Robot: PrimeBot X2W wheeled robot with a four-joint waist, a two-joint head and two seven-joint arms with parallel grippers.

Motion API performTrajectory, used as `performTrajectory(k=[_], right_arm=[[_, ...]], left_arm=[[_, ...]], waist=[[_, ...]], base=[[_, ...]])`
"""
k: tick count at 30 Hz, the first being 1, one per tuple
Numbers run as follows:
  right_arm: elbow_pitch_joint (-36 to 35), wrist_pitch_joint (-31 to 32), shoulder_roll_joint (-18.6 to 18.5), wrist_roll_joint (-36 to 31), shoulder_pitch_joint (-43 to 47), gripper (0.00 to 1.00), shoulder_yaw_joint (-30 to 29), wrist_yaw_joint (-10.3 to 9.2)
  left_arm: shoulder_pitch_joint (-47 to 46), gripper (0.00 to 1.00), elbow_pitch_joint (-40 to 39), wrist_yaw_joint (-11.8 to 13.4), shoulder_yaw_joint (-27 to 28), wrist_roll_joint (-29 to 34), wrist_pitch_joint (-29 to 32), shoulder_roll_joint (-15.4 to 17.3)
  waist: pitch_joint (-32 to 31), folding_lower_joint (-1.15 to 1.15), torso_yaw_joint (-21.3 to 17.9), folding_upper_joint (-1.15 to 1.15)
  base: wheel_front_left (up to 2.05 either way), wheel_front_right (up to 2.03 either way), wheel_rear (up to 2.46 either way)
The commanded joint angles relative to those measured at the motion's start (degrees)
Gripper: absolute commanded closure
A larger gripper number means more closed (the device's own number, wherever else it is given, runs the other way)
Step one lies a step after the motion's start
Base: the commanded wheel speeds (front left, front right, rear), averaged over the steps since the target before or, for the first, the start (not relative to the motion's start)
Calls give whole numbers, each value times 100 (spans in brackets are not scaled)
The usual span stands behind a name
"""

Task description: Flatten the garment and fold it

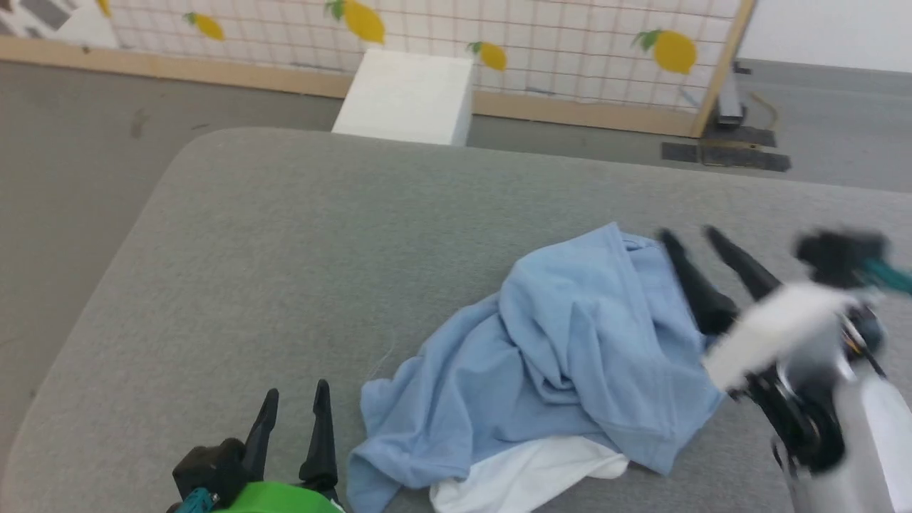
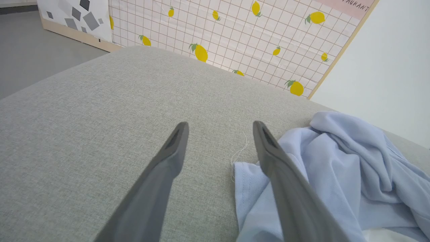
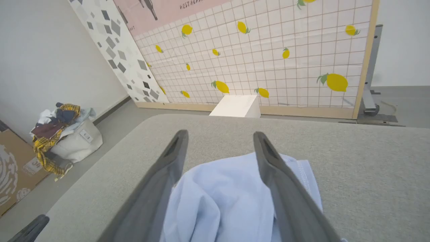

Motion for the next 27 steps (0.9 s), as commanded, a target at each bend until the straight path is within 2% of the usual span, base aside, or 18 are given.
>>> performTrajectory(k=[1, 5, 9, 13, 18, 22, 27], right_arm=[[-177, -216, 172, -278, 381, 0, -343, -8], [-549, -815, 475, -930, 1296, 0, -1155, -8], [-751, -1555, 592, -1471, 2068, 0, -1493, -8], [-455, -2213, 601, -1141, 2675, 0, -1532, -8], [-129, -2589, 602, -944, 2783, 0, -1362, -8], [-62, -2655, 603, -954, 2665, 0, -1326, -8], [13, -2702, 603, -955, 2505, 0, -1313, -8]], left_arm=[[103, 0, -57, 9, 18, 45, -39, 24], [241, 0, -175, -73, 26, 77, -42, 23], [426, 0, -280, -166, 28, 197, -43, 21], [577, 0, -311, -187, 73, 317, -44, 16], [490, 0, -374, -229, 79, 404, -8, 109], [-140, 0, -638, -405, -55, 555, 489, 409], [-1446, 0, -642, -843, -500, 572, 1900, 847]], waist=[[-78, 0, -280, 0], [-103, 0, -444, 0], [-129, 0, -569, 0], [-172, 0, -645, 0], [-228, 0, -738, 0], [-178, 0, -748, 0], [61, 0, -799, 0]], base=[[0, 0, 0], [0, 0, 0], [0, 0, 0], [0, 0, 0], [0, 0, 0], [0, 0, 0], [0, 0, 0]])
